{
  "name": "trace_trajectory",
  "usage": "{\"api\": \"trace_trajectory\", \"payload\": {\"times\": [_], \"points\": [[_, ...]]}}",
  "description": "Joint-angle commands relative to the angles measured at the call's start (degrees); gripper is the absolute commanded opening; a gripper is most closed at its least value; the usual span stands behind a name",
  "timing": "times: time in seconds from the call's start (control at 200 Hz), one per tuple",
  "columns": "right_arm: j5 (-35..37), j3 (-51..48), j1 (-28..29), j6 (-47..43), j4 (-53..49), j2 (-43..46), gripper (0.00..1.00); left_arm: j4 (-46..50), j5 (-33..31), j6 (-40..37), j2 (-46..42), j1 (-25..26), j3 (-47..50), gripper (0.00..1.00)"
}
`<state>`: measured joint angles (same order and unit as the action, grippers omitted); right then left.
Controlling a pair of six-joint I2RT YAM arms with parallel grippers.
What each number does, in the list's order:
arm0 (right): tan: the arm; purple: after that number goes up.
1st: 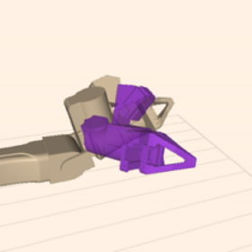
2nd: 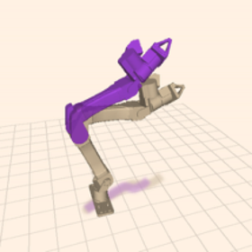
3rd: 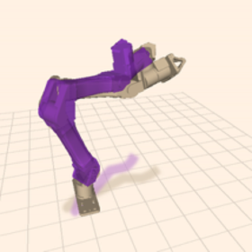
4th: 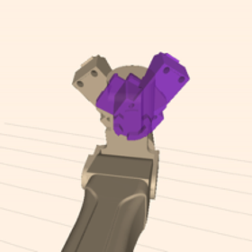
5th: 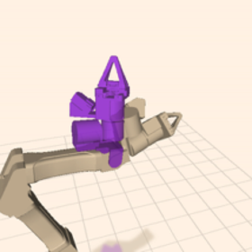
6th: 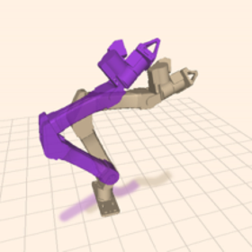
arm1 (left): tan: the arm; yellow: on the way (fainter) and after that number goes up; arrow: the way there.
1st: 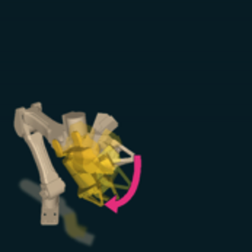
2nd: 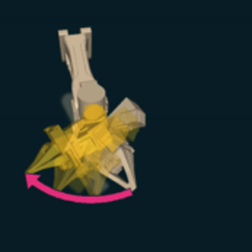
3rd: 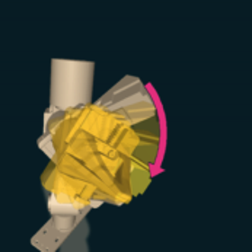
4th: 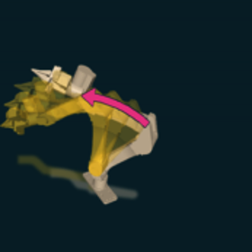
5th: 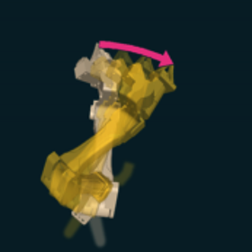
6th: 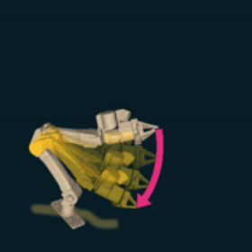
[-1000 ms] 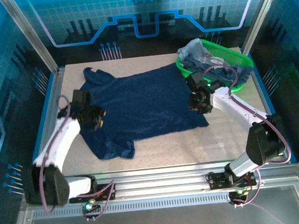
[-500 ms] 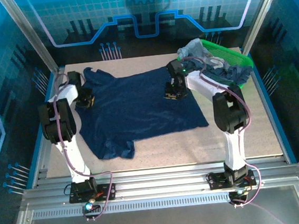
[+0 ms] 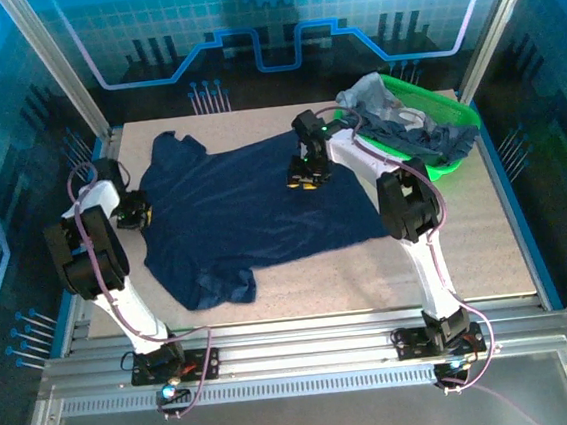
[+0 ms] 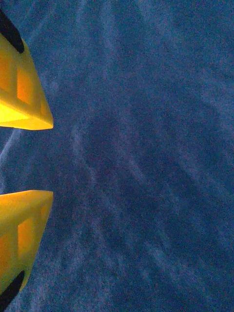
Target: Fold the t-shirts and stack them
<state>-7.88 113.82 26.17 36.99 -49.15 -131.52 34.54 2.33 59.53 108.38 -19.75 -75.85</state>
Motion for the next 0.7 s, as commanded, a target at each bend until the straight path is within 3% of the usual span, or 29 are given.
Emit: {"api": "trace_trajectory", "payload": {"times": [0.0,0.125,0.335,0.695], "points": [[1.33,1.85,-1.66,-0.02,-2.42,-1.03,0.39,2.52,-1.12,-1.55,0.07,5.63,-9.82,0.18],[2.58,3.06,-3.05,-0.66,-3.29,-1.50,0.39,5.11,-0.31,-2.32,9.66,9.51,-21.72,0.21],[1.76,3.68,-3.94,-2.68,-4.18,-1.50,0.39,8.26,0.67,-1.06,22.52,8.32,-30.49,0.18],[-1.42,8.46,-2.10,-5.36,-6.04,-4.35,0.41,1.49,0.02,-4.03,7.17,0.32,-4.15,0.13]]}}
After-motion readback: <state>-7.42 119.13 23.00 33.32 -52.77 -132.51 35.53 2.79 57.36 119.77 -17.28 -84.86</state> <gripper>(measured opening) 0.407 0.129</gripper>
